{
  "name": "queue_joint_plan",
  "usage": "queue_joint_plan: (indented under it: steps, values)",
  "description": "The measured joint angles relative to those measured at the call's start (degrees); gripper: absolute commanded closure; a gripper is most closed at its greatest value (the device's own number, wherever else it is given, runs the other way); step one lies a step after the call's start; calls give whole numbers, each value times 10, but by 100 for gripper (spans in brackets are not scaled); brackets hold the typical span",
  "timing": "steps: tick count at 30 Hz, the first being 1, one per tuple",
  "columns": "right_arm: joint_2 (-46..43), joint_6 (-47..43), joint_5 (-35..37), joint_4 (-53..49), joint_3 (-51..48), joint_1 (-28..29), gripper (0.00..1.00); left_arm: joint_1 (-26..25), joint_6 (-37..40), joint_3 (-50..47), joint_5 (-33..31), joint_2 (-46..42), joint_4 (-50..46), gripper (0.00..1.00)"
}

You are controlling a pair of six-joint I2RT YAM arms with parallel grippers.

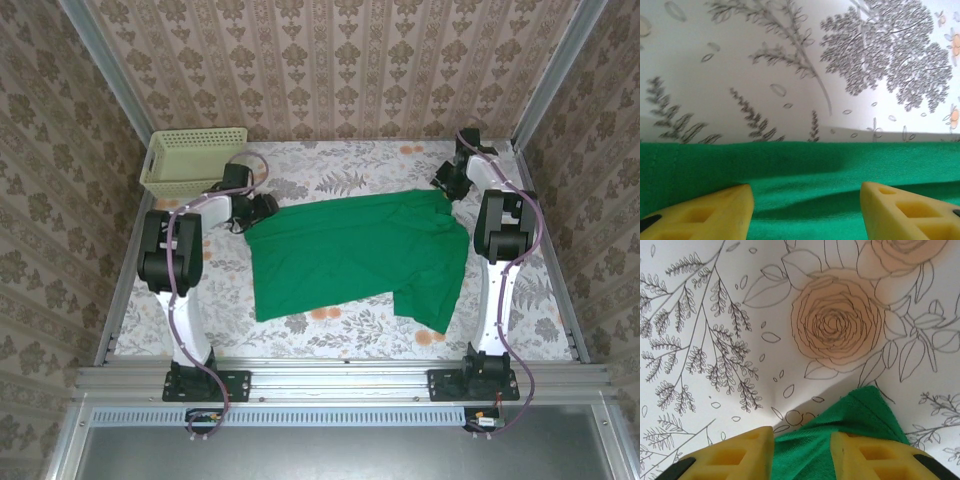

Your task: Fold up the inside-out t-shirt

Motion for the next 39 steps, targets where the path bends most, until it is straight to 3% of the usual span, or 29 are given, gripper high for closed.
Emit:
queue_joint_plan:
  steps: [10, 18, 23, 29, 39]
  values:
    - [52, 0, 4, -39, 106, -23, 63, -11, -2, 132, -8, 84, -23, 39]
    - [23, -43, 5, -57, 132, -39, 55, -14, 16, 243, -21, 92, -109, 32]
    - [-147, -66, 14, -46, -36, -21, 51, -31, 19, 166, -80, -23, -135, 27]
    - [-409, -66, 22, 1, -310, 22, 50, -72, -3, -34, -138, -242, -141, 27]
    - [-659, -66, 44, -12, -609, 55, 48, -200, -75, -318, -185, -454, -212, 32]
